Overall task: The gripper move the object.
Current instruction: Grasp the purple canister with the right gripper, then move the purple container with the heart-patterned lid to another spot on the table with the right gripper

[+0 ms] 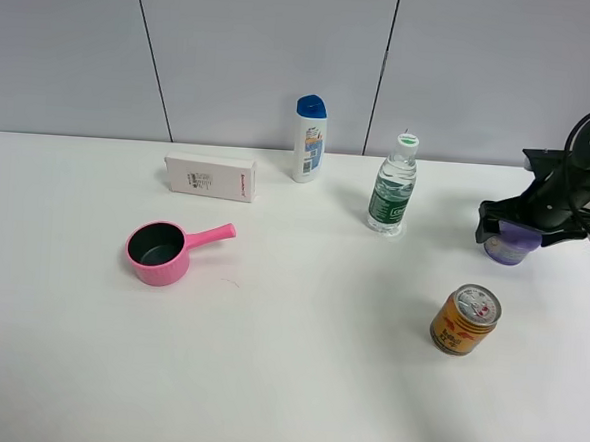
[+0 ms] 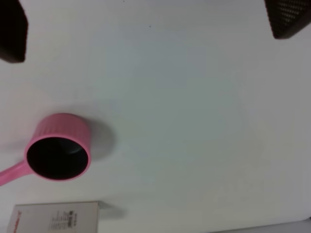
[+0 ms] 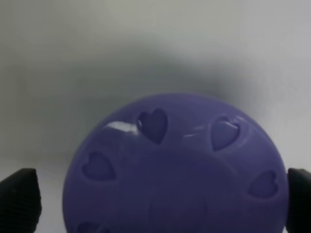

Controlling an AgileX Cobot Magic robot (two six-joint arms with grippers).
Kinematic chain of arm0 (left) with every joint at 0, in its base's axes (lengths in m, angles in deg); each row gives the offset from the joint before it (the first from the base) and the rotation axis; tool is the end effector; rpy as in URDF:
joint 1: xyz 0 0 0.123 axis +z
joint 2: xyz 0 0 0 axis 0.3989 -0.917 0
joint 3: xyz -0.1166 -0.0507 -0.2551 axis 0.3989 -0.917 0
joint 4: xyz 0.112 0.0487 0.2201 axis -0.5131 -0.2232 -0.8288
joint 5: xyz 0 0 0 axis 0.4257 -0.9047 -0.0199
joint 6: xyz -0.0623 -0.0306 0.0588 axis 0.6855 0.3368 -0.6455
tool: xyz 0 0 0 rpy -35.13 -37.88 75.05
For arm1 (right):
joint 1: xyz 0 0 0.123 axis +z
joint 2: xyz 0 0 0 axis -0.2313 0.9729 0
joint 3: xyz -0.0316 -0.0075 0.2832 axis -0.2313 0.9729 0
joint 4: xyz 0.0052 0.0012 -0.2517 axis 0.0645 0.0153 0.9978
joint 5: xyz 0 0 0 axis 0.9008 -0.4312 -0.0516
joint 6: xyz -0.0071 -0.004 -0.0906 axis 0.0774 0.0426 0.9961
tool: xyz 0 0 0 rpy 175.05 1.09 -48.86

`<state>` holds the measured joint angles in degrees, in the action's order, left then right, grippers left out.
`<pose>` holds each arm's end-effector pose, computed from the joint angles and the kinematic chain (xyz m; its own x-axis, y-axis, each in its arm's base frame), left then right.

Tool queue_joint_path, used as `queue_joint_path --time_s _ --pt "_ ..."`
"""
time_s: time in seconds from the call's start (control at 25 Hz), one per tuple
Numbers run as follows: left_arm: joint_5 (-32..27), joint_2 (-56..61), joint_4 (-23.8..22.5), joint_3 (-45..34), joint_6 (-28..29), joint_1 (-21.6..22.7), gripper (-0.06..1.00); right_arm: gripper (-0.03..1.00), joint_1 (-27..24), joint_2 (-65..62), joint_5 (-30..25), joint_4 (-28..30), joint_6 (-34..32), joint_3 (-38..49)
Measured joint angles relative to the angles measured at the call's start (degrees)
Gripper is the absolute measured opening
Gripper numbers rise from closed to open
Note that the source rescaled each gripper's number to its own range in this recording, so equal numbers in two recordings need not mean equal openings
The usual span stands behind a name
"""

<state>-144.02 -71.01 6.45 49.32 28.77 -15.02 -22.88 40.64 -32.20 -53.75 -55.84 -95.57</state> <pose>-0.0052 -0.0069 0.2799 -0.4391 0.0577 -0.8966 -0.0345 0.9961 0.0810 0.3906 -0.0631 0.1319 -0.9550 0.0078 -0.2966 0.0145 0.9997 -0.0202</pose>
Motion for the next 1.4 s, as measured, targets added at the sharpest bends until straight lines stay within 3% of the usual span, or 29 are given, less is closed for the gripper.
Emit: queue_joint_path --time_s 0.48,0.56,0.64,0.72,0.76,0.8,1.04,1.4 --pt "0.0 0.0 0.0 0.0 0.0 0.0 1.0 1.0 0.0 1.9 1.26 -1.52 0.39 0.0" --pt "0.0 0.0 0.0 0.0 0.0 0.0 1.0 0.96 0.0 1.9 1.47 -1.58 0.39 0.0" --pt "0.0 0.0 0.0 0.0 0.0 0.0 1.0 0.76 0.0 1.9 1.47 -2.06 0.39 0.0" --pt "0.0 0.0 0.0 0.0 0.0 0.0 1.0 0.41 0.0 1.9 1.47 -2.4 0.39 0.0" --pt "0.0 0.0 0.0 0.0 0.0 0.0 1.0 0.18 0.0 1.9 1.47 -2.44 0.39 0.0" --pt "0.0 0.0 0.0 0.0 0.0 0.0 1.0 0.0 -0.04 1.9 1.47 -2.62 0.39 0.0" --pt "0.0 0.0 0.0 0.0 0.0 0.0 1.0 0.01 -0.04 1.9 -0.29 -2.62 0.39 -0.05" --pt "0.0 0.0 0.0 0.0 0.0 0.0 1.0 0.01 -0.06 -4.87 -8.88 -2.62 0.39 -0.01"
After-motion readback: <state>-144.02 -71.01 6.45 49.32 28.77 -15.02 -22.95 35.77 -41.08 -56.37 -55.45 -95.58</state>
